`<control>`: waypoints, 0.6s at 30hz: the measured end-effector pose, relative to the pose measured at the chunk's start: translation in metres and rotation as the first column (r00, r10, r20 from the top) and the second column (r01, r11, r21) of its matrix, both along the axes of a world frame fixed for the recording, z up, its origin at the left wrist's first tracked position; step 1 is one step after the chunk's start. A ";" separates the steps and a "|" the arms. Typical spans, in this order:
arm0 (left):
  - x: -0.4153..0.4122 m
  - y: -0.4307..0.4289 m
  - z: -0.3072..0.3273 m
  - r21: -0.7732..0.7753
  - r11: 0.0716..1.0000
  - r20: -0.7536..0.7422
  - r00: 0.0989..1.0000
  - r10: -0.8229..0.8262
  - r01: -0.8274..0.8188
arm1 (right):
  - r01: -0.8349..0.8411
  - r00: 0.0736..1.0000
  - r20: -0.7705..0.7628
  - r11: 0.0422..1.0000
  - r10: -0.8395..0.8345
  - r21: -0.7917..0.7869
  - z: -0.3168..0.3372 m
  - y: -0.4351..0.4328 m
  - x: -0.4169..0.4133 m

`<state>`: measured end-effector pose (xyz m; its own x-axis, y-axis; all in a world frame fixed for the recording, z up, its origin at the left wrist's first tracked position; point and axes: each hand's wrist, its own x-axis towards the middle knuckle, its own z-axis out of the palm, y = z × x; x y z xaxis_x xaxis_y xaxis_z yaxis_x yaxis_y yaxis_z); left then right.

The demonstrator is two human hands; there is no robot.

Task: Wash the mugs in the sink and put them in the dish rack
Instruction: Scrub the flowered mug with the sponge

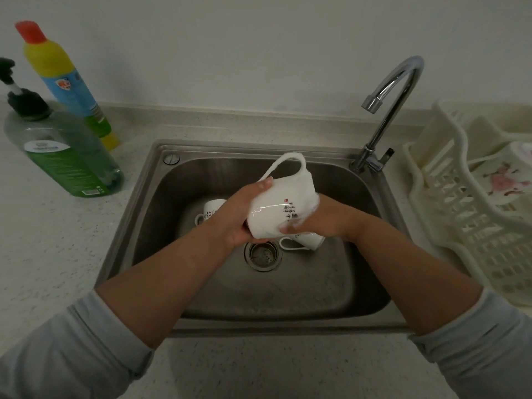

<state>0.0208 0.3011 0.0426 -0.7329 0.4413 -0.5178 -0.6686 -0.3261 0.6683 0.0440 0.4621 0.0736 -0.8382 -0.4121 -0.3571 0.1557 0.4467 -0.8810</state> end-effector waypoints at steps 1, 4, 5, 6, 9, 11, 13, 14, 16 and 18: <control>0.001 0.000 -0.002 0.006 1.000 -0.052 0.999 -0.003 0.003 | 0.036 0.996 0.084 0.998 -0.031 -0.052 -0.001 -0.001 0.000; 0.004 0.001 -0.012 -0.042 0.999 -0.189 0.982 0.012 -0.020 | 0.222 0.915 0.388 0.942 -0.111 -0.253 0.000 0.000 0.001; 0.007 0.002 -0.013 -0.052 0.998 -0.220 0.975 0.027 -0.039 | 0.262 0.888 0.447 0.918 -0.108 -0.298 -0.001 0.002 0.001; 0.010 0.003 -0.013 -0.058 0.996 -0.247 0.968 0.052 -0.068 | 0.288 0.873 0.477 0.899 -0.105 -0.330 0.000 0.002 0.002; 0.016 0.004 -0.013 -0.043 0.984 -0.323 0.935 0.150 -0.173 | 0.325 0.873 0.477 0.848 -0.099 -0.419 -0.004 0.001 0.003; 0.016 0.004 -0.016 -0.057 0.973 -0.419 0.890 0.182 -0.225 | 0.296 0.904 0.422 0.814 -0.070 -0.500 -0.007 -0.001 0.002; 0.016 0.003 -0.016 -0.077 0.962 -0.494 0.848 0.191 -0.262 | 0.278 0.932 0.351 0.804 -0.092 -0.526 -0.010 -0.003 0.000; 0.016 0.002 -0.017 -0.071 0.958 -0.517 0.832 0.203 -0.278 | 0.293 0.937 0.321 0.806 -0.135 -0.515 -0.009 -0.005 0.000; 0.017 0.001 -0.022 -0.045 0.952 -0.527 0.816 0.235 -0.303 | 0.332 0.939 0.245 0.820 -0.241 -0.466 -0.005 -0.011 0.003; 0.019 0.002 -0.025 -0.046 0.948 -0.502 0.828 0.251 -0.316 | 0.368 0.928 0.102 0.835 -0.359 -0.409 0.000 -0.018 0.007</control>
